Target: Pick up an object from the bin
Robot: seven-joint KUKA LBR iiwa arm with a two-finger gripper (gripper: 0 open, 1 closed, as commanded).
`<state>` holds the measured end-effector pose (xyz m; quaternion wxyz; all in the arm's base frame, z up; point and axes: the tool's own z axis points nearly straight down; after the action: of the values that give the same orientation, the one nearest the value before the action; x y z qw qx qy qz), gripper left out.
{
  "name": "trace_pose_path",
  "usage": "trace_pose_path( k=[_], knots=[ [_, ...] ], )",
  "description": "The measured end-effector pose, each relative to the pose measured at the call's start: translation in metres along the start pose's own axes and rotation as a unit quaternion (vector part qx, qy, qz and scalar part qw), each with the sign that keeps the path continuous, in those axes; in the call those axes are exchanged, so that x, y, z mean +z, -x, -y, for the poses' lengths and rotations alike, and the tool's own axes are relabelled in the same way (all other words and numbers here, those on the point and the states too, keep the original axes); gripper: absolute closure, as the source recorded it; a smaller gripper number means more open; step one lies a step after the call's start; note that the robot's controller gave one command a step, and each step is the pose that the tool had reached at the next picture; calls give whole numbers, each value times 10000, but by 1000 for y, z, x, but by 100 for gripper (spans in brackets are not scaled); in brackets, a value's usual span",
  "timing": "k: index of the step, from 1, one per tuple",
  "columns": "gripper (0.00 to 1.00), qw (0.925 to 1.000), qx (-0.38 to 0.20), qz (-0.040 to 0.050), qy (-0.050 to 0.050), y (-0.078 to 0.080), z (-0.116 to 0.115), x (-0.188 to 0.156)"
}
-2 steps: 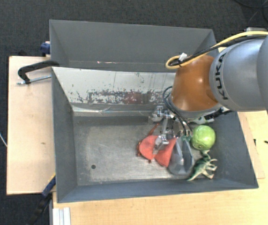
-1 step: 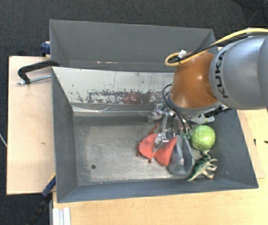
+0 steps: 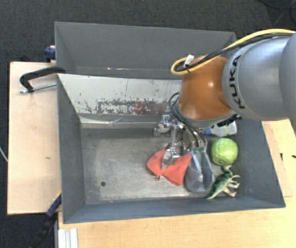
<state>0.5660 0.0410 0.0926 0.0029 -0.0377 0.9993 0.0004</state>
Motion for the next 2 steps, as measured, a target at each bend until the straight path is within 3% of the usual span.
trace_pose_path(
  k=[1,2],
  knots=[
    [0,9960,-897,-13,7,6,-12,15],
    [100,9949,1012,17,40,1,41,16]
  ],
)
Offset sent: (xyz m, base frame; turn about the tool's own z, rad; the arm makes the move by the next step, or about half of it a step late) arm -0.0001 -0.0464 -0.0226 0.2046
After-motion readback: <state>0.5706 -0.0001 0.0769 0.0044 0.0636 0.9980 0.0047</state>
